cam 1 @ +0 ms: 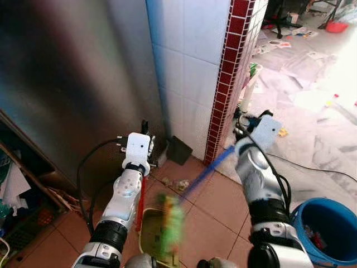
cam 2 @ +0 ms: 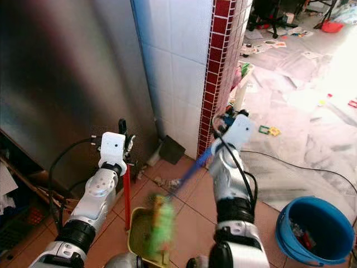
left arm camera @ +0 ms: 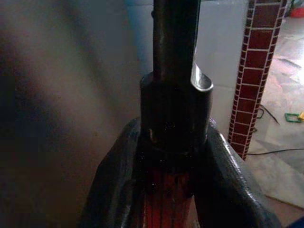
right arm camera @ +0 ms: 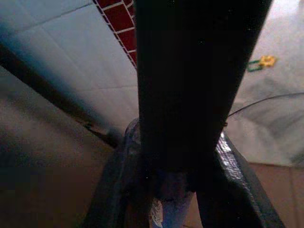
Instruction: Sweep floor
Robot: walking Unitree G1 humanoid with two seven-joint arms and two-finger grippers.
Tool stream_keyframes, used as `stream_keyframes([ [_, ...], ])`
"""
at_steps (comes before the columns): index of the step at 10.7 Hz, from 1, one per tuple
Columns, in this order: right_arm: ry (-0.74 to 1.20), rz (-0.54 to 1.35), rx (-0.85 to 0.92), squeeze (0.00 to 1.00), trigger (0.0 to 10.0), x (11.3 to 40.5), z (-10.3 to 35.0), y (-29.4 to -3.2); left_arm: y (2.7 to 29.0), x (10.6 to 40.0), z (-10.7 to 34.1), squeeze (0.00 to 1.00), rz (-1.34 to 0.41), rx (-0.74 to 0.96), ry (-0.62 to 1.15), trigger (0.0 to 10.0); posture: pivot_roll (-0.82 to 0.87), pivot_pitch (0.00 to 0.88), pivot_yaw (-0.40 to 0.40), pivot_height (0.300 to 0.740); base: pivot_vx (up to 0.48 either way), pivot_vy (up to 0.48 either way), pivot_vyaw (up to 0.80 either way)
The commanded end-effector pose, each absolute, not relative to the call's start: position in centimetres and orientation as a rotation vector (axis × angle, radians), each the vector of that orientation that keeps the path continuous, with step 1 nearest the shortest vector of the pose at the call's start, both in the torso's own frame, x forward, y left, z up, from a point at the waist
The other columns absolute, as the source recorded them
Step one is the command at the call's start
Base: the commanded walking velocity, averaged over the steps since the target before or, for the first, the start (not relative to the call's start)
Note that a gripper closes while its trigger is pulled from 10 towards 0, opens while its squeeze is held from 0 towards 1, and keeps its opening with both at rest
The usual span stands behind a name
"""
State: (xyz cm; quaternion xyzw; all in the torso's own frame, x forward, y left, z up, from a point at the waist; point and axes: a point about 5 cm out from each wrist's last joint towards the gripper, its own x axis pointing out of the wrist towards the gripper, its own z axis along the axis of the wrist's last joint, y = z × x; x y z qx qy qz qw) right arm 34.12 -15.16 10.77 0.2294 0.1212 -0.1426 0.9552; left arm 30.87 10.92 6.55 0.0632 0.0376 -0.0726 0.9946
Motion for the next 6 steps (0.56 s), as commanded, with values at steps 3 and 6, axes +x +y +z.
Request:
stream_keyframes([
  [3, 0.130, -0.174, 0.501, 0.00, 10.0, 35.5, 15.2, -15.0, 10.8, 31.2, 6.6, 0.00, -0.146, 0.145, 0.071, 10.0, -0.08, 0.000, 0.035, 0.740, 0.000, 0.000, 0.00],
  [6, -0.095, 0.015, 0.255, 0.00, 10.0, 36.2, 19.7, -15.4, 10.7, 31.2, 6.6, 0.00, -0.146, 0.138, 0.072, 10.0, -0.09, 0.000, 0.033, 0.740, 0.000, 0.000, 0.00],
])
